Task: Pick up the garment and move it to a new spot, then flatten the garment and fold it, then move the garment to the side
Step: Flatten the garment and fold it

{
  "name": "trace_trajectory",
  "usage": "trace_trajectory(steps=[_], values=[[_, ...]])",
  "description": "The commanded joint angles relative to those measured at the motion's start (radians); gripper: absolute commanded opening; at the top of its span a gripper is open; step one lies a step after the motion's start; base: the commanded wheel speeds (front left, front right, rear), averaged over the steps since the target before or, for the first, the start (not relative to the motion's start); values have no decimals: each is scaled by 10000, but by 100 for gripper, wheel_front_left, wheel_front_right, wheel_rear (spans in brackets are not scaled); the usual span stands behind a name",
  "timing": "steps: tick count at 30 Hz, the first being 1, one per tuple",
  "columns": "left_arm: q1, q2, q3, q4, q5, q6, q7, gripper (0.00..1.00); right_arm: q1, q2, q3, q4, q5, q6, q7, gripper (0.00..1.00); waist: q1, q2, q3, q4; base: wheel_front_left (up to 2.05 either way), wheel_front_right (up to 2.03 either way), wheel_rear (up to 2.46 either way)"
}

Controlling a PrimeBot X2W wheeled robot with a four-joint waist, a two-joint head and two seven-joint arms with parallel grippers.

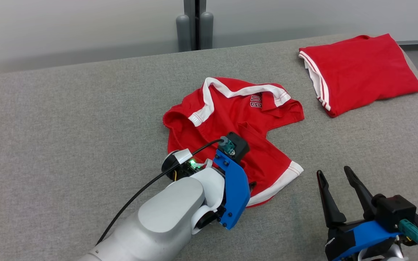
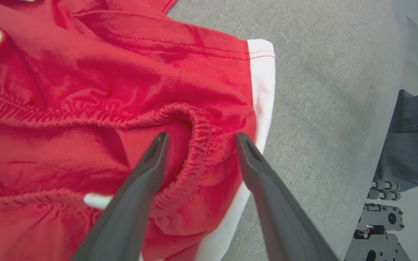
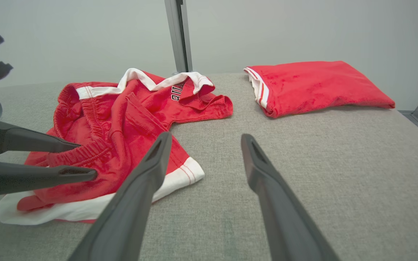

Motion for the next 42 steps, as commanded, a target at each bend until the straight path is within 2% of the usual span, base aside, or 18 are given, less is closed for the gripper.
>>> trace_trajectory(steps=[1,2,3,6,10,15,18,22,27,30,34,38,42], values=[[-185,-15,-142,-76,-154,2,8,40,-102,-32,-43,32,110,1,-68,100,-1,-2,-5,7,0,0,0],[-185,-15,-142,-76,-154,2,8,40,-102,-32,-43,32,110,1,-68,100,-1,-2,-5,7,0,0,0],[-163,-20,-224,-136,-302,2,-15,0,-108,-32,-52,44,127,1,-76,100,-1,-2,-6,16,0,0,0],[-178,38,-83,-149,-617,1,-609,0,-120,-32,-75,56,157,1,-116,100,-1,-2,-8,95,0,0,0],[72,39,686,55,-968,176,-2051,0,-52,-32,-156,37,167,1,-105,100,-1,-2,-73,336,0,0,0],[840,613,1566,-439,-1373,357,-3634,0,109,-29,-412,-74,52,1,-27,100,-1,-2,-177,938,0,0,0],[1555,1051,2148,-1129,-1571,779,-4622,0,181,-32,-528,-150,-4,2,65,100,-1,-2,-263,1374,0,0,0],[2869,1602,2762,-2118,-1887,1643,-5466,0,268,-34,-571,-312,-67,2,150,100,-1,-2,-393,1808,0,0,0],[4114,1964,3320,-2742,-2270,2724,-5932,0,336,-34,-496,-425,-30,2,284,100,-1,-2,-511,2157,0,0,0],[4686,1839,3757,-3161,-2734,3029,-6160,0,359,-34,-428,-465,-9,2,328,100,-1,-2,-575,2168,0,0,0],[5434,2043,4097,-4035,-3118,3563,-6172,0,394,-34,-379,-502,5,2,378,100,-1,-2,-627,2038,0,0,0],[6243,2439,4215,-5506,-3413,4215,-5844,0,401,-34,-498,-602,-39,2,388,100,-1,-2,-552,1863,0,0,0],[6620,2898,4305,-6619,-3486,4619,-5507,0,356,-31,-606,-630,20,2,333,100,-1,-2,-435,1770,0,0,0]])
